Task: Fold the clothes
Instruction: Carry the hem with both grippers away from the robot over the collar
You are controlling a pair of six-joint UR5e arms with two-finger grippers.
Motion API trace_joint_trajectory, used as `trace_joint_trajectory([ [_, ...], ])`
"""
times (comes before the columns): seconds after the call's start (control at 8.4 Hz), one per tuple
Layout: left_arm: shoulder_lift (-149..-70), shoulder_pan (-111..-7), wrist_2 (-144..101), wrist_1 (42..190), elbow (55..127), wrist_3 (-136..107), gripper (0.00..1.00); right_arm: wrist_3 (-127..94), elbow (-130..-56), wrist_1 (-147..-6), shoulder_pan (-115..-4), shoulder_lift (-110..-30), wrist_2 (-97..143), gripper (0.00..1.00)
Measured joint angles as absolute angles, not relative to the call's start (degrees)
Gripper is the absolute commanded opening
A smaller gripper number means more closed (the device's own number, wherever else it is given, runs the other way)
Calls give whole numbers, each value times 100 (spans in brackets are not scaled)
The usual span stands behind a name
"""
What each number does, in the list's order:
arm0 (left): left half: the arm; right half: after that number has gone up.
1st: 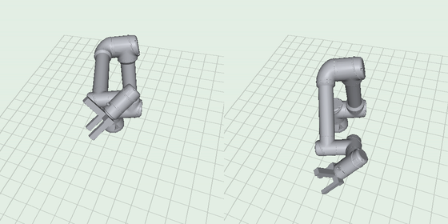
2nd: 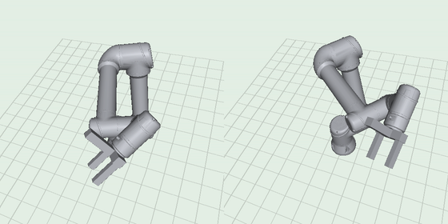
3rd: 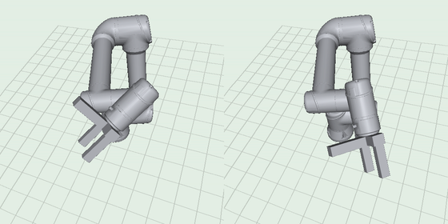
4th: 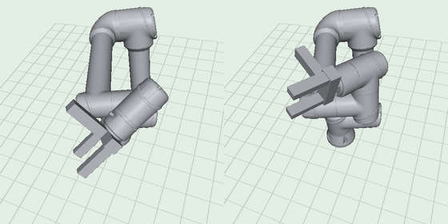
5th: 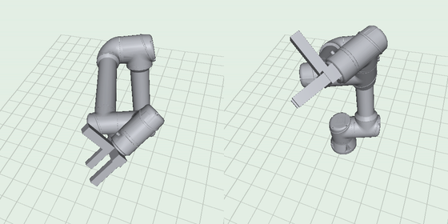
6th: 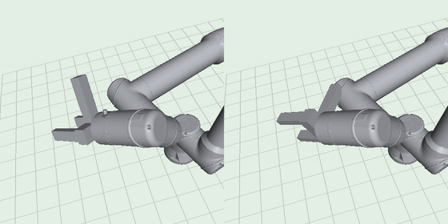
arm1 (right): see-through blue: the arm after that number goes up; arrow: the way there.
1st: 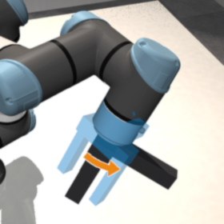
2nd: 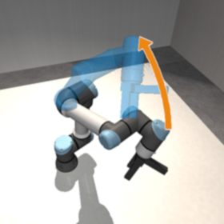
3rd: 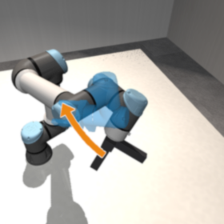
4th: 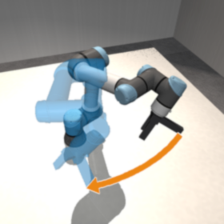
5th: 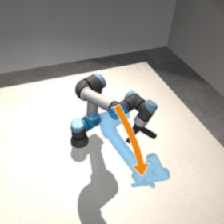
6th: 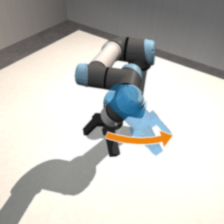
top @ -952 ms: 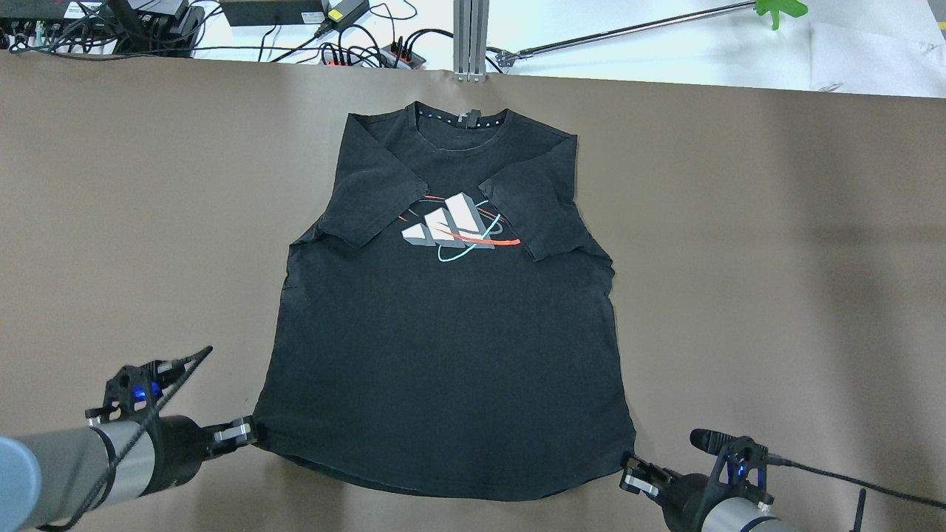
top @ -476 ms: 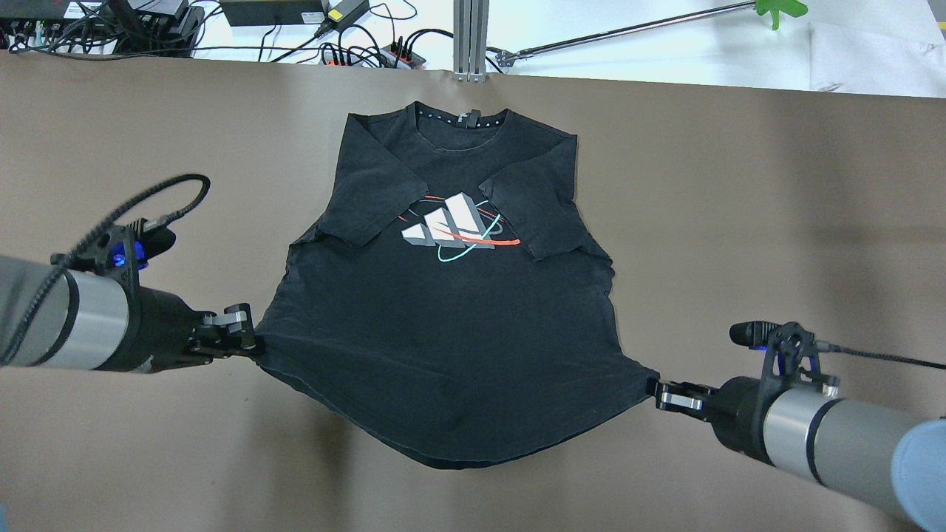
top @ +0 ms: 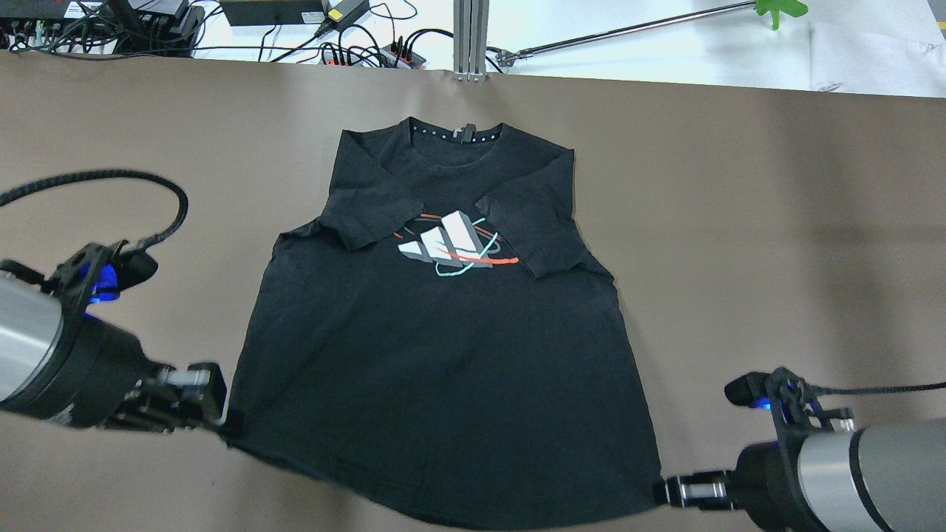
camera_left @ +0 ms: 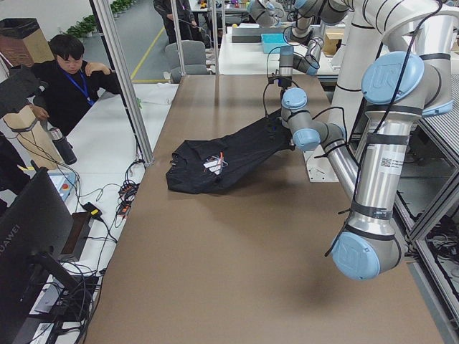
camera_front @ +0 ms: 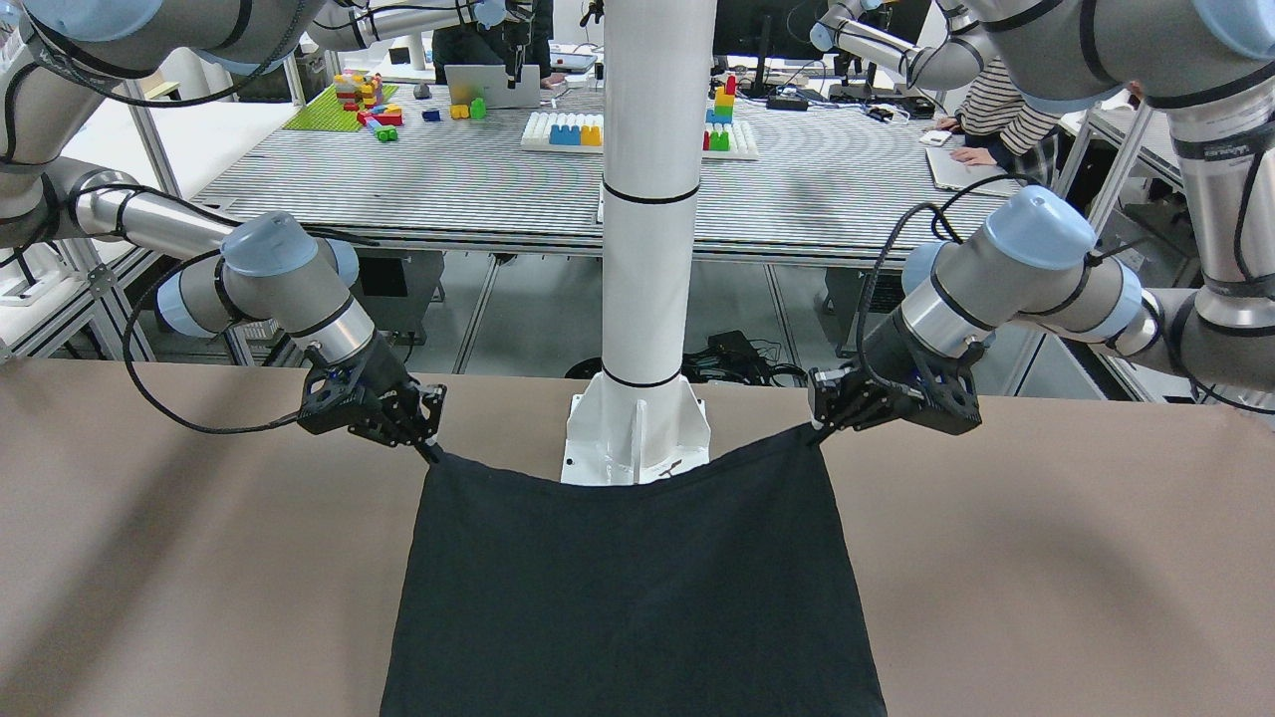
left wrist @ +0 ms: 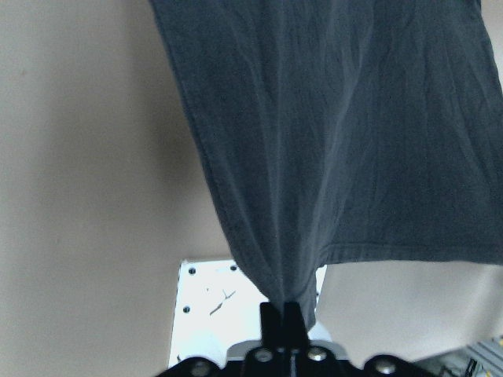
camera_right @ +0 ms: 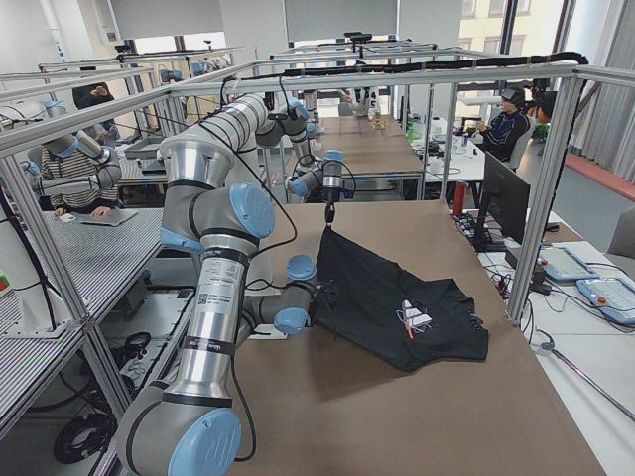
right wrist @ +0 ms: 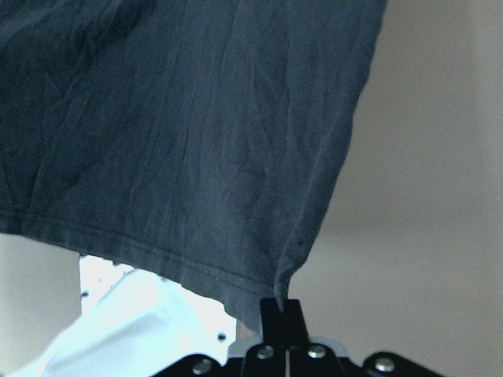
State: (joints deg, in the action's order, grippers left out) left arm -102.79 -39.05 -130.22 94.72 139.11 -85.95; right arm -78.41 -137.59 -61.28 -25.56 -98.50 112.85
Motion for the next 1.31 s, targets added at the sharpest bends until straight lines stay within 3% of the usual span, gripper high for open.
trace_joint_trajectory([
  [0.36, -9899, -2967, -13346, 9466, 14641, -8571, 0, -7832, -14400, -6135, -1852, -10271, 12053, 0],
  [0.83, -9924, -3245, -12855, 9458, 14468, -8563, 0, -7835, -14485, -6402, -2521, -10166, 12382, 0],
  [1.31, -10167, -3937, -11595, 9458, 13569, -8568, 0, -7825, -13208, -7306, -4026, -8919, 12332, 0],
])
